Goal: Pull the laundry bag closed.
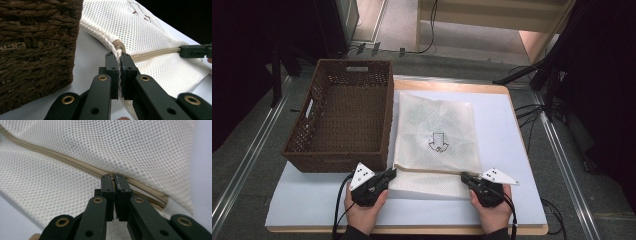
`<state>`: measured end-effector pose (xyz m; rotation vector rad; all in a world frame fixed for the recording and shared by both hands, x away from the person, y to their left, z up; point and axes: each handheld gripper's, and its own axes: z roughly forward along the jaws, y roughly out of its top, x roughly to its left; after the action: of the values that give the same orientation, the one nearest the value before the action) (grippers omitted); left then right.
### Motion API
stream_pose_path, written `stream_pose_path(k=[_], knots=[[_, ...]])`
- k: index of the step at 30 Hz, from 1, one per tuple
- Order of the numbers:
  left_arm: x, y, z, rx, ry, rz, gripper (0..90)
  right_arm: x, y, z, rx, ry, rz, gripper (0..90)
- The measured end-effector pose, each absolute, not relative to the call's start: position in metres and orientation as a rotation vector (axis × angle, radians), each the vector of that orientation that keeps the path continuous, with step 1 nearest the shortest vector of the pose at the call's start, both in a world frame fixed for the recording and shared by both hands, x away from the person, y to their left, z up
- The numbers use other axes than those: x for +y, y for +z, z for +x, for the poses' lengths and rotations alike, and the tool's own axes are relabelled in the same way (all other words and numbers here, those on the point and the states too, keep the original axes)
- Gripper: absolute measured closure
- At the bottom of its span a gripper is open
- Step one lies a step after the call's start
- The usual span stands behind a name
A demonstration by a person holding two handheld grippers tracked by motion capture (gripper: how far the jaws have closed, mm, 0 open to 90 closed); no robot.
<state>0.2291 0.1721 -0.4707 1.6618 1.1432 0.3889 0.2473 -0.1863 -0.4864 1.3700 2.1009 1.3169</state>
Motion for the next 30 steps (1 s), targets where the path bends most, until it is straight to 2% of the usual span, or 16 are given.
stream_pose_path(k=[30], knots=[[0.172, -0.471, 0.229, 1.145, 0.392, 1.664, 87.1, -0.229, -0.488, 0.245, 2.04, 1.25, 1.441, 87.7]])
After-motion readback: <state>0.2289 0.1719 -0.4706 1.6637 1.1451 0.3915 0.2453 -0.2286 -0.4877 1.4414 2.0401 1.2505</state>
